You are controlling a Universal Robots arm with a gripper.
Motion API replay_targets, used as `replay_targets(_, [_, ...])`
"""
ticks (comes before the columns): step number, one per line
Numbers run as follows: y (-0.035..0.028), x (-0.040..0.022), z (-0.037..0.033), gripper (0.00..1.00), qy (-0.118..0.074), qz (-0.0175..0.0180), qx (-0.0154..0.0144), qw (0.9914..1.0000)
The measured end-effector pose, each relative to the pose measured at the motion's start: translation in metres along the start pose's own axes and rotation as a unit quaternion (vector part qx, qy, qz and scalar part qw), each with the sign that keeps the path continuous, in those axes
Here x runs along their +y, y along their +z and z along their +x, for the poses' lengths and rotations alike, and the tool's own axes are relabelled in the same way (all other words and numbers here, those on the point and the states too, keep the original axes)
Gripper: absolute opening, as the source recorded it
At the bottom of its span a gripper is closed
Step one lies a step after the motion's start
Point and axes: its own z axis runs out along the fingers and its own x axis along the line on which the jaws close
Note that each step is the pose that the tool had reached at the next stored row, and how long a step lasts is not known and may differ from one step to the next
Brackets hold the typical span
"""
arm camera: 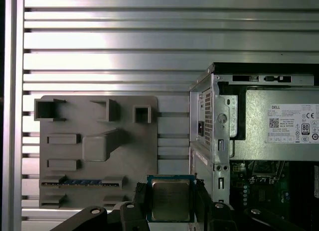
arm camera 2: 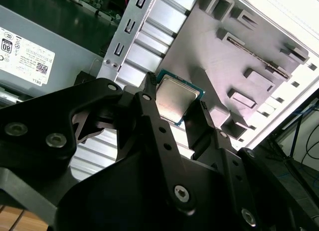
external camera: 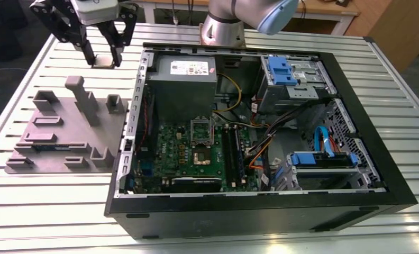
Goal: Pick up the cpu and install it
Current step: 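Pick up the cpu and move it towards the insertion slot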
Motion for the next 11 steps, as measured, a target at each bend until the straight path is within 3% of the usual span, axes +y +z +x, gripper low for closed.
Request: replay_targets(11, [0.0, 0.0, -0.0056, 0.47, 0.0, 0.0, -0.0001, 1.0])
